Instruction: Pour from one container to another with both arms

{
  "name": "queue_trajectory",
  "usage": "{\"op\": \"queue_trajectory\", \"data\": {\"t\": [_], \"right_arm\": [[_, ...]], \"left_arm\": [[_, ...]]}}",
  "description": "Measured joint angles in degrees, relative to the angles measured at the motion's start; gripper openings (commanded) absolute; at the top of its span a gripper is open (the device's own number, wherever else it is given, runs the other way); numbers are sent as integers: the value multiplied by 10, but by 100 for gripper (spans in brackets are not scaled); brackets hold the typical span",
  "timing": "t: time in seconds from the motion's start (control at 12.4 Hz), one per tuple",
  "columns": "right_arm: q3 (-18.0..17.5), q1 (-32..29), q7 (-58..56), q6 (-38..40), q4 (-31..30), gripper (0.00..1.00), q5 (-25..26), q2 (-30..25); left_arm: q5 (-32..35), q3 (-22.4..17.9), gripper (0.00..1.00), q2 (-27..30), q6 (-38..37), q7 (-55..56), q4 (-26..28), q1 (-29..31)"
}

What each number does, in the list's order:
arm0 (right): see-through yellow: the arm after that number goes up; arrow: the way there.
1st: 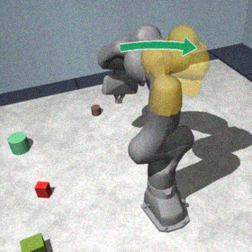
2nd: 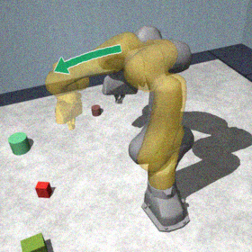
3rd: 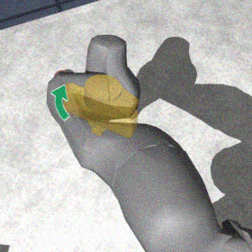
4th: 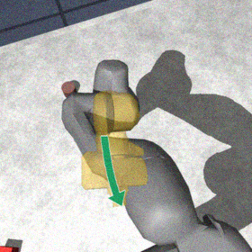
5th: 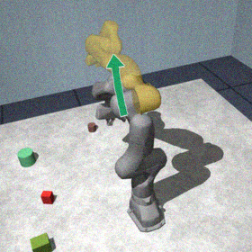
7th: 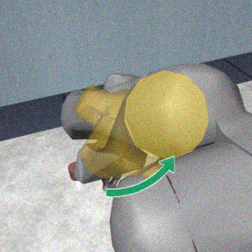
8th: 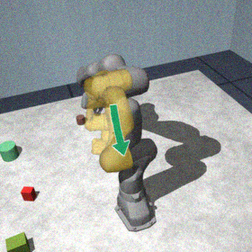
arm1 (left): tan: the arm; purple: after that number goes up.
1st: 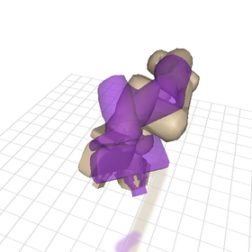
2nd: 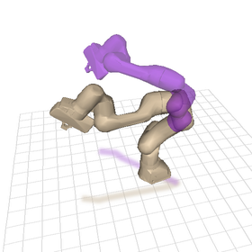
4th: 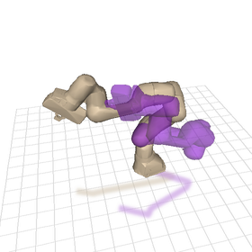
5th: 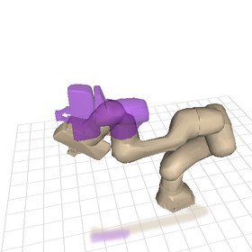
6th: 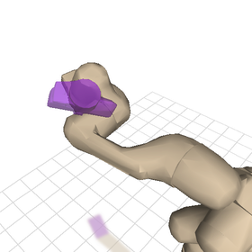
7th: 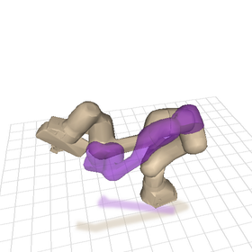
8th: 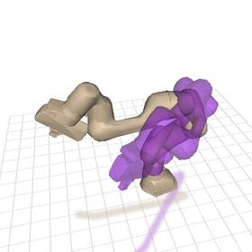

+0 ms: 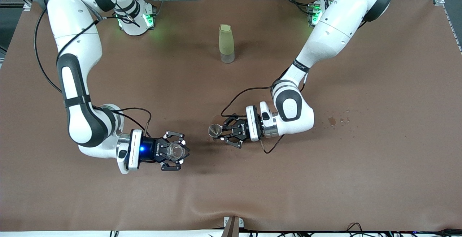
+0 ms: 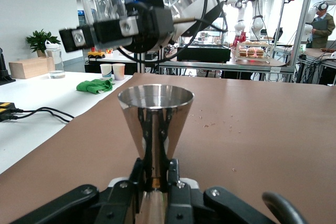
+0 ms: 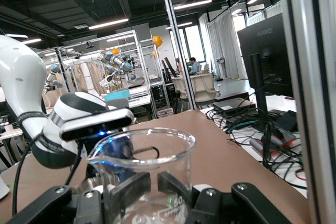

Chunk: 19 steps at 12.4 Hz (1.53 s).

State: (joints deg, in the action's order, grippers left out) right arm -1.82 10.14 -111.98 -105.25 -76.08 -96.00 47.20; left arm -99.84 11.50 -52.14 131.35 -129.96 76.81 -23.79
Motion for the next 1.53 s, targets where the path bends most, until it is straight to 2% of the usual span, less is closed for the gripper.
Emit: {"op": "queue_trajectory", "data": {"t": [0.4,0.73,0.97,1.53], "right_arm": [[-3,47,37,-33,-103,0,-6,-96],[-4,95,61,-87,-172,0,-55,-147],[-4,121,117,-114,-182,0,-75,-161],[-4,133,253,-120,-201,0,-77,-185]], "left_arm": [[0,-13,0,-1,13,0,-3,-10],[0,-34,0,-1,24,0,-14,-13],[-5,-34,0,-2,33,0,-17,-24],[-7,-36,0,-2,36,0,-17,-27]]}}
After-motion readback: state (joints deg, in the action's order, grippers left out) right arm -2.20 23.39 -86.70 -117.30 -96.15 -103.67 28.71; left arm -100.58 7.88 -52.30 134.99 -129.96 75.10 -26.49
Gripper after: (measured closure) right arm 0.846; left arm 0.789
